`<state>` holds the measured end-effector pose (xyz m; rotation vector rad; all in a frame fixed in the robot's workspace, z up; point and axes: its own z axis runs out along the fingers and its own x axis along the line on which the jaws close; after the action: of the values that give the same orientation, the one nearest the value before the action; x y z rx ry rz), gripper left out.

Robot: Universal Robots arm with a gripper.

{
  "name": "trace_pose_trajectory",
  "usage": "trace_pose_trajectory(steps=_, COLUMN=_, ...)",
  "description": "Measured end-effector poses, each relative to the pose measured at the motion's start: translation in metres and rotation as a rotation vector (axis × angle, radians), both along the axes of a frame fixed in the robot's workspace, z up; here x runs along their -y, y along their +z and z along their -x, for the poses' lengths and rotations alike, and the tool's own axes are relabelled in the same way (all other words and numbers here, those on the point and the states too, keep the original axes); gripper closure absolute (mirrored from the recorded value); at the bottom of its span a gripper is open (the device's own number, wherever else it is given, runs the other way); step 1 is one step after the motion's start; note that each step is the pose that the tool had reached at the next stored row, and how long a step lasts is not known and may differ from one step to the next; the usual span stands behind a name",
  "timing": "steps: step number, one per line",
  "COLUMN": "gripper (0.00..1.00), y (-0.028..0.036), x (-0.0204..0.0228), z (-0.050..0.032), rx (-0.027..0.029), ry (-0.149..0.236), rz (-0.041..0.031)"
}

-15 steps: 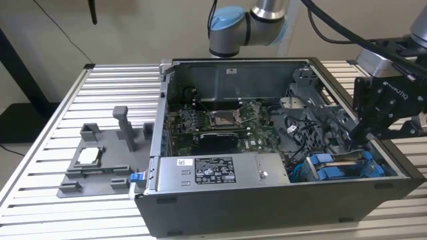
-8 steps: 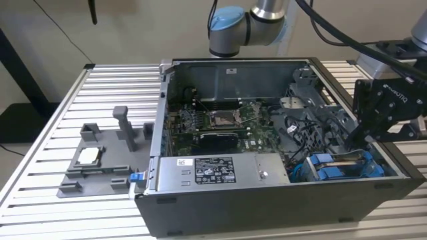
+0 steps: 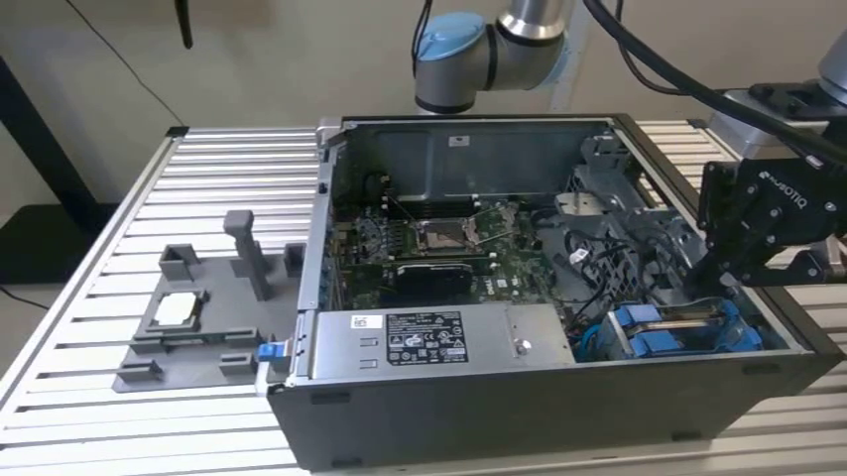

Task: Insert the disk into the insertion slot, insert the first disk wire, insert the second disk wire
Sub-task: 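Insert the first disk wire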

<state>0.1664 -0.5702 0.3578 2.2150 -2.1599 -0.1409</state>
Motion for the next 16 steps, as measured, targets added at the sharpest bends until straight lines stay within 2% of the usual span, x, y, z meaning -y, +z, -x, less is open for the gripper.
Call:
trace_pose_trajectory(steps=12, gripper=0.81, y=-0.0031, x=0.0039, z=-0.009, rx=-0.0091, ry=-0.003, rz=-0.0008)
trace_pose_trajectory(steps=16, gripper=0.81, y=-0.0033, x=0.0041, z=-0.0106, rx=-0.0175, ry=-0.003, rz=-0.0008)
